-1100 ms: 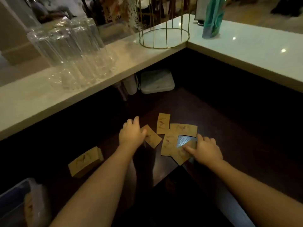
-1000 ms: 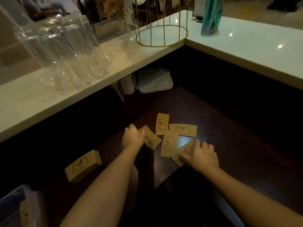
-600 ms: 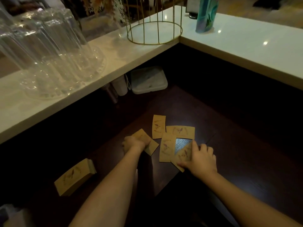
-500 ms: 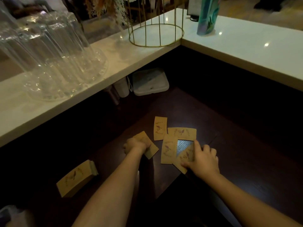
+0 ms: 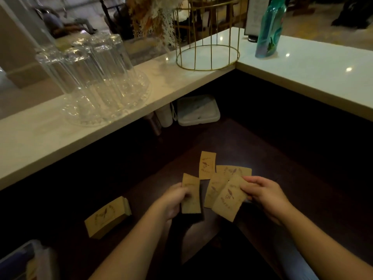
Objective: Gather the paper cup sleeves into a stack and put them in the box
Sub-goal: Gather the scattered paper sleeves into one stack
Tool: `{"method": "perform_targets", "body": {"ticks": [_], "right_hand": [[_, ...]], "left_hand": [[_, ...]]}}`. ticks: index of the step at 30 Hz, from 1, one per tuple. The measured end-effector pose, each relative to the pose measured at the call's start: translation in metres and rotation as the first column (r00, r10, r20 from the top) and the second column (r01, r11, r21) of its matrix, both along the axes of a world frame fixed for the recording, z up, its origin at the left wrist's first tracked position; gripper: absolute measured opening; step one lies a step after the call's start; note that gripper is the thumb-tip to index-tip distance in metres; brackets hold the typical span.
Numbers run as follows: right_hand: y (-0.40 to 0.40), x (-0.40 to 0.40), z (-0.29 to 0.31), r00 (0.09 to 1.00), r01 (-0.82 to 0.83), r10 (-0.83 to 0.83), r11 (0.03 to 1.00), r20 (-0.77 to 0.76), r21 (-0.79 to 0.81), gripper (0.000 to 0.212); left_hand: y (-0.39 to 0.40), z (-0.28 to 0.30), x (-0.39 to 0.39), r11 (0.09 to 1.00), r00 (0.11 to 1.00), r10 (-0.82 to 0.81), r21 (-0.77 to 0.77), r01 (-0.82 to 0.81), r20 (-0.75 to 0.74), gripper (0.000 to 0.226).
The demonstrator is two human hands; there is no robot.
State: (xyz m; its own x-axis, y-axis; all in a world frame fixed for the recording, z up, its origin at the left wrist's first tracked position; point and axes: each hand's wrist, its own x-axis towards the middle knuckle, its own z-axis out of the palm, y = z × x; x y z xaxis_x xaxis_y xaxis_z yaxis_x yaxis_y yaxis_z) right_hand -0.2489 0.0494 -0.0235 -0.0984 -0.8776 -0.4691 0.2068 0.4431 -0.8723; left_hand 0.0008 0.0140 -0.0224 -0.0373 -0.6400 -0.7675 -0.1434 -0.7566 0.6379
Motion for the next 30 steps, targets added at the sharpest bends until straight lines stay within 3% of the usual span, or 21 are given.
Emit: {"method": "perform_targets", "body": {"ticks": [4, 8, 13, 16, 18, 22, 25, 28, 30], "right_hand": [[-0.009, 0.033, 0.026, 0.973, -0.213, 0.205, 0.974, -0.102, -0.077, 0.029], [-0.013, 0.069, 0.030, 0.858, -0.426, 0.366, 0.899, -0.360, -0.102, 0.035], [-0.018, 0.091, 0.009, 0.660, -0.576, 0.392, 0.812, -0.641, -0.096, 0.039], [-0.028, 0.086, -0.005, 0.615, -0.521, 0.338, 0.852, -0.712, -0.046, 0.047], [-0.038, 0.074, -0.014, 0.505, -0.465, 0.326, 0.883, -0.799, 0.067, 0.063], [-0.047, 0.056, -0.025, 0.343, -0.442, 0.473, 0.843, -0.811, 0.305, 0.099], [-0.048, 0.058, -0.030, 0.214, -0.475, 0.493, 0.807, -0.843, 0.351, 0.106], [-0.049, 0.062, -0.031, 0.214, -0.475, 0.479, 0.812, -0.851, 0.338, 0.099], [-0.050, 0.061, -0.031, 0.301, -0.439, 0.450, 0.848, -0.841, 0.297, 0.085]], "left_hand": [[0.029, 0.002, -0.001, 0.992, 0.933, 0.096, 0.107, -0.063, -0.346, 0.033], [0.048, 0.009, -0.006, 0.987, 0.851, 0.146, 0.131, -0.092, -0.505, 0.042], [0.064, 0.010, -0.004, 0.989, 0.911, 0.135, 0.002, -0.146, -0.389, 0.028], [0.070, 0.008, 0.009, 0.978, 0.898, 0.201, 0.032, -0.205, -0.391, 0.028], [0.073, 0.006, 0.019, 0.963, 0.879, 0.262, 0.050, -0.265, -0.398, 0.026], [0.079, 0.001, 0.038, 0.925, 0.851, 0.360, 0.025, -0.380, -0.383, 0.029], [0.082, 0.001, 0.048, 0.893, 0.823, 0.421, 0.012, -0.451, -0.382, 0.029], [0.084, 0.004, 0.052, 0.869, 0.799, 0.459, 0.008, -0.495, -0.389, 0.023], [0.084, 0.002, 0.052, 0.859, 0.786, 0.477, 0.020, -0.512, -0.393, 0.023]]}}
